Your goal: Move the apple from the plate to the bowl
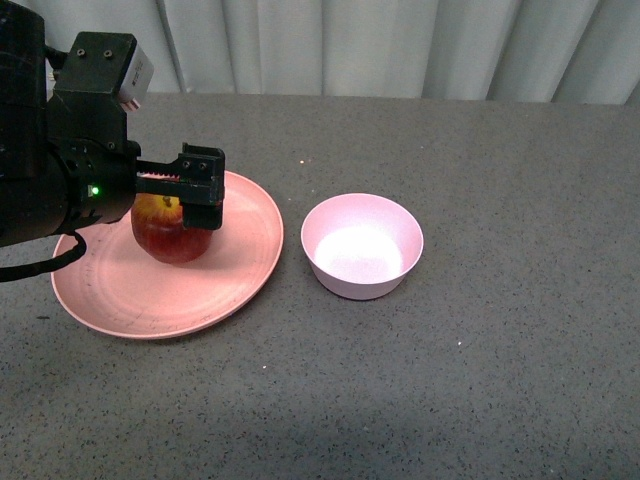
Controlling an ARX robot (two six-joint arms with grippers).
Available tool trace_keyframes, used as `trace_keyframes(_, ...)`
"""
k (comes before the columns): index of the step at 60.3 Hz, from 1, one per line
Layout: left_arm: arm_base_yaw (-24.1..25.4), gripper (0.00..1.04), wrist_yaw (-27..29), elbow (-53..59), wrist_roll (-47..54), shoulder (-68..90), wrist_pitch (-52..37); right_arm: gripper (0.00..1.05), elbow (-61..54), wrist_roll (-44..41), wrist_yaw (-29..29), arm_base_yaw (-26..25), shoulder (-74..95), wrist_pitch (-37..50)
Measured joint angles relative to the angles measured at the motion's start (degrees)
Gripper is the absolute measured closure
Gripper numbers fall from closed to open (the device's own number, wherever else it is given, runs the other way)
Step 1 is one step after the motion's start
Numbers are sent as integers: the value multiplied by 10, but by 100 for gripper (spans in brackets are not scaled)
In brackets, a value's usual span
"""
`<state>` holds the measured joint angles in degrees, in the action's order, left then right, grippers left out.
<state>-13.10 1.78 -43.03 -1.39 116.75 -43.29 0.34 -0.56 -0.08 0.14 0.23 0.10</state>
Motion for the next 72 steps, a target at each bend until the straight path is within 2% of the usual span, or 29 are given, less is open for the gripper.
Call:
trace_keyframes(29,-3,7,9,-5,-10,37,13,9,0,0,0,0,0,0)
trace_keyframes(37,-2,24,10,-4,-7,37,-2,9,0,0,0,0,0,0)
trace_keyframes(42,-1,28,13,-4,-8,37,-1,9,0,0,0,0,0,0)
trace_keyframes(52,-8,29,8,0,-21,10,8,9,0,0,0,0,0,0)
trace_keyframes(63,-47,29,-4,-4,-43,-63,17,9,0,0,0,0,0,0)
trace_keyframes(72,-109,29,-4,-31,-63,-87,37,9,0,0,0,0,0,0)
